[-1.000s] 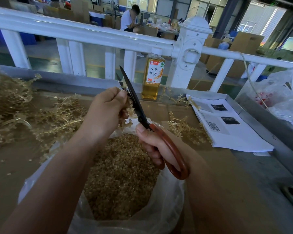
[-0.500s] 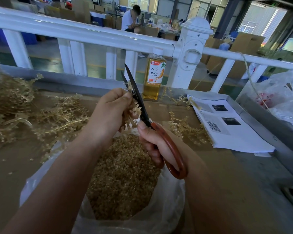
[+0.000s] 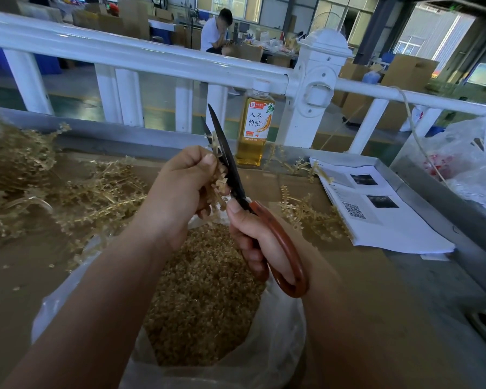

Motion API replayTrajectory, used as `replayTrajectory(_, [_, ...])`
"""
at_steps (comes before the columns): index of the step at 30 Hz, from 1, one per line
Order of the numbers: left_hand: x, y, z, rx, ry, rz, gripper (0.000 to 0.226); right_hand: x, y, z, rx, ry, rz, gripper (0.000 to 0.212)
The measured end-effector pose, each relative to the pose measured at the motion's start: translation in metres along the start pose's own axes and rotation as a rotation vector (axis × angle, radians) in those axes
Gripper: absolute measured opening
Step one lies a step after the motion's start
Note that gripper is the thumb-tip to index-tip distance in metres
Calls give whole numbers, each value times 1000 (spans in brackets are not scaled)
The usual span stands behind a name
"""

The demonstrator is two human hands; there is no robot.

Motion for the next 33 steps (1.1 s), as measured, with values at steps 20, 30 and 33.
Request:
replayTrajectory(20, [1,-3,0,16,32,26,25,-4,-3,3,20,-9,15,36])
replayTrajectory(30, [-2,1,4,-22,56,29,29,-3,-5,10,-6,-29,6,35])
replayTrajectory(33, [0,1,3,-37,57,8,29,-4,-5,9,-3,-20,-7,36])
Point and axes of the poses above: each hand's wrist, its own z-axis towards the middle knuckle, its own x-axis out of the palm, y = z × x, the point moved 8 cm from there along z, towards the middle knuckle, and after that the axes turned 13 degrees about -y, right-handed, at the moved point
